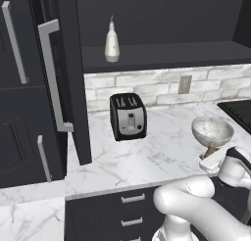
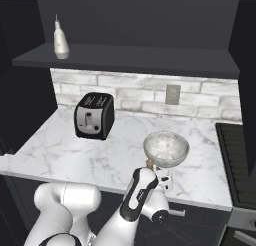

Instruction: Retrieve the bottle and the shaker from the cabinet and place them next to the mixing bowl on the counter. Then add garlic from the fridge to the mixing bowl.

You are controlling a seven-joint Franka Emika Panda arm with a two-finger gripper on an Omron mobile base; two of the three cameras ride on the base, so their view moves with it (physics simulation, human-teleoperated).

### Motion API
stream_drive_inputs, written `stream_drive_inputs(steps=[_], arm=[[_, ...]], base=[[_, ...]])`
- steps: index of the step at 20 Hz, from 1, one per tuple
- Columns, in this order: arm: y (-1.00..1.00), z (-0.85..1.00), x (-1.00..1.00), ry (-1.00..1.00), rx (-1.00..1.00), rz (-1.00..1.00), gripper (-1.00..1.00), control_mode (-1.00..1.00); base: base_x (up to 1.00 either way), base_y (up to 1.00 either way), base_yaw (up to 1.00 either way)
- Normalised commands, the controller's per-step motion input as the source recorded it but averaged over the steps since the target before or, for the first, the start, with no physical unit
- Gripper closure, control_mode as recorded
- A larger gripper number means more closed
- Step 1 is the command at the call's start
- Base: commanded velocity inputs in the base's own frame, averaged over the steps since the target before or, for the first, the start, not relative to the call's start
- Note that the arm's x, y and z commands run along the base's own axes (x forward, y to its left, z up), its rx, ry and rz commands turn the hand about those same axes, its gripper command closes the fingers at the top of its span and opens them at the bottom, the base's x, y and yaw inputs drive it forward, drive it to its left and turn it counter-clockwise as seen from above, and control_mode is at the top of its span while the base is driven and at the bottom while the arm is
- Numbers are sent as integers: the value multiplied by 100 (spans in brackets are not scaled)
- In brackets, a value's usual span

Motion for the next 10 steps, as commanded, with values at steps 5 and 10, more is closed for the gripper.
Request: stream_drive_inputs(steps=[5,10], arm=[[-2,11,-21,0,0,-1,-100,-100],[-3,25,-57,-3,0,0,-100,-100]], base=[[0,0,0],[0,0,0]])
